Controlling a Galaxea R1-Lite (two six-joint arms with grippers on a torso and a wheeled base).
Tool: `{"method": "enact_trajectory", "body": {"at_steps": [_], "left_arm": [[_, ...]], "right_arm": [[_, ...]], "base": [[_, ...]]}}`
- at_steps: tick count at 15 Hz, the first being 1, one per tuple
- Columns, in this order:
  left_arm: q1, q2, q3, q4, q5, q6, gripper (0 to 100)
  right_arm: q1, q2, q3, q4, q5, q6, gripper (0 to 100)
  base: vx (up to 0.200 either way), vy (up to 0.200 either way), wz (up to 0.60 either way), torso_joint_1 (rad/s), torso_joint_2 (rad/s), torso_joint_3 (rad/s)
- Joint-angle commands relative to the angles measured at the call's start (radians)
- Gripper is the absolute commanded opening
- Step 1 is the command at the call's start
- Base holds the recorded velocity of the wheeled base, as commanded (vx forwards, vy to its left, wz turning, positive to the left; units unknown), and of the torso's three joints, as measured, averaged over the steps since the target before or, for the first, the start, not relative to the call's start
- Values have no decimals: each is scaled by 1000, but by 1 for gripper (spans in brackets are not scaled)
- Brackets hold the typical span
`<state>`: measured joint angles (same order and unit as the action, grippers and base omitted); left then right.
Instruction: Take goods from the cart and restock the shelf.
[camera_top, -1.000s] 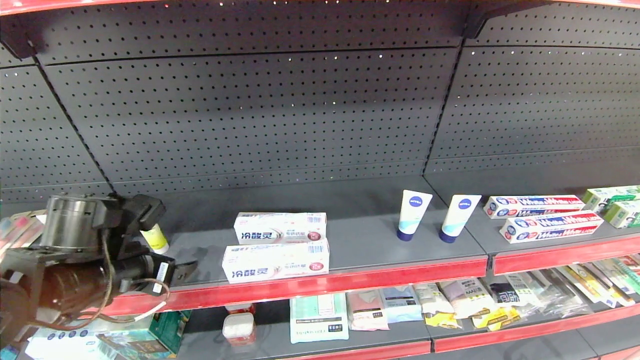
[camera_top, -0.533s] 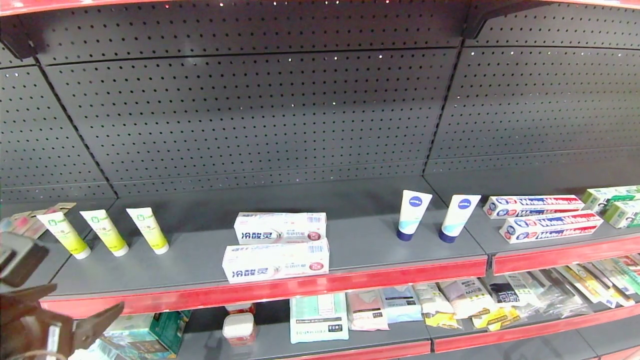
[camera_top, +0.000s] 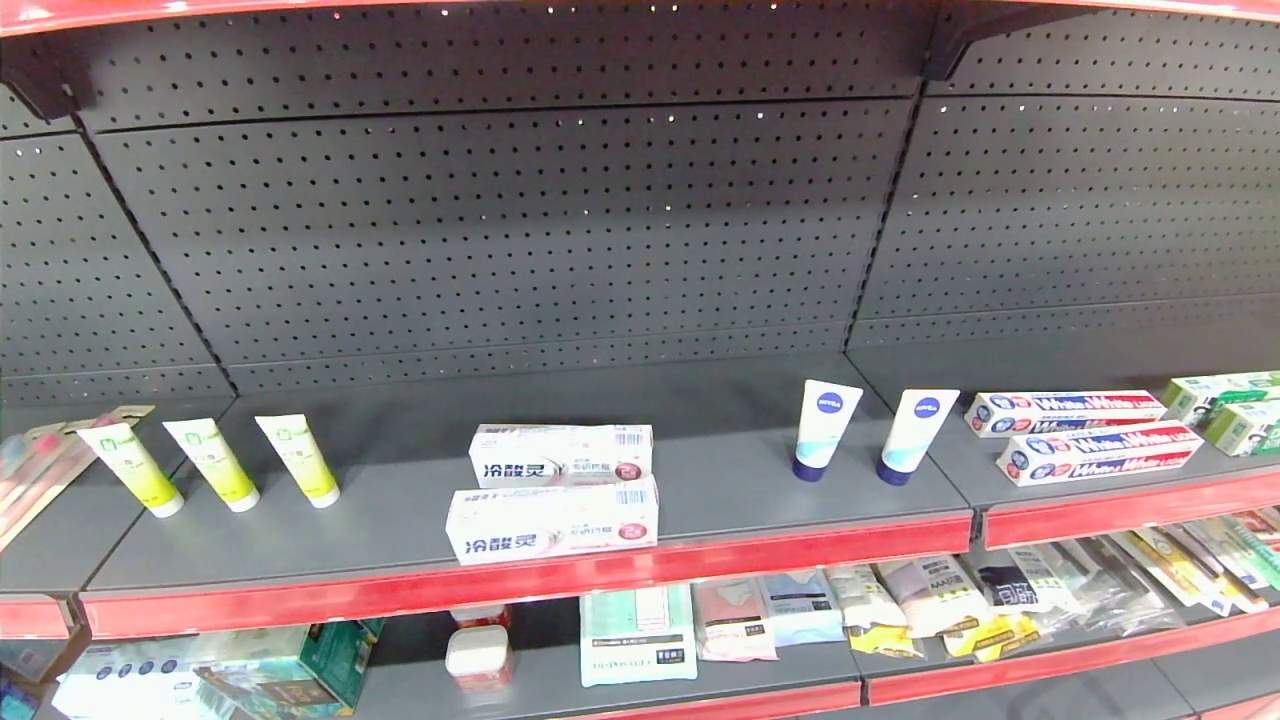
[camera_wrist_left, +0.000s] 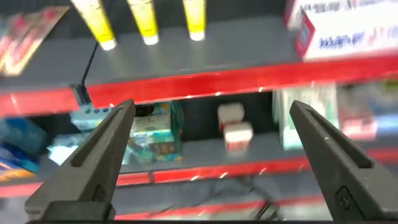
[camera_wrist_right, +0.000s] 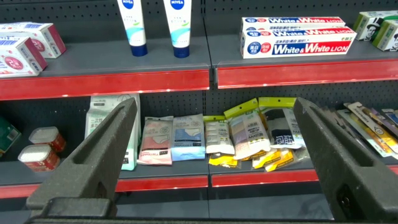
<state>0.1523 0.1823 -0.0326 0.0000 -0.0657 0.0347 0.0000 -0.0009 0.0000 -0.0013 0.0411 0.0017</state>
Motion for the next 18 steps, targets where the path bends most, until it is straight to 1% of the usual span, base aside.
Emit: {"method": "enact_trajectory", "body": {"at_steps": [1,3,6,12,14,18], "left_arm": [[7,-86,33,-2,17,-29,100],[7,-87,33,-2,26,-30,100],[6,-86,33,-2,18,-27,100],[-4,-87,33,0,20,-32,100],[-4,-87,33,-2,27,-24,100],[-4,-87,33,-2,27,-29,100]], "right_arm": [[0,1,0,0,0,0,100],[0,1,0,0,0,0,100],[0,1,0,0,0,0,100],[0,1,0,0,0,-2,100],[0,1,0,0,0,0,100],[2,1,0,0,0,-2,100]], "base": [[0,0,0,0,0,0],[0,0,0,0,0,0],[0,0,0,0,0,0],[0,0,0,0,0,0],[0,0,0,0,0,0],[0,0,0,0,0,0]]}}
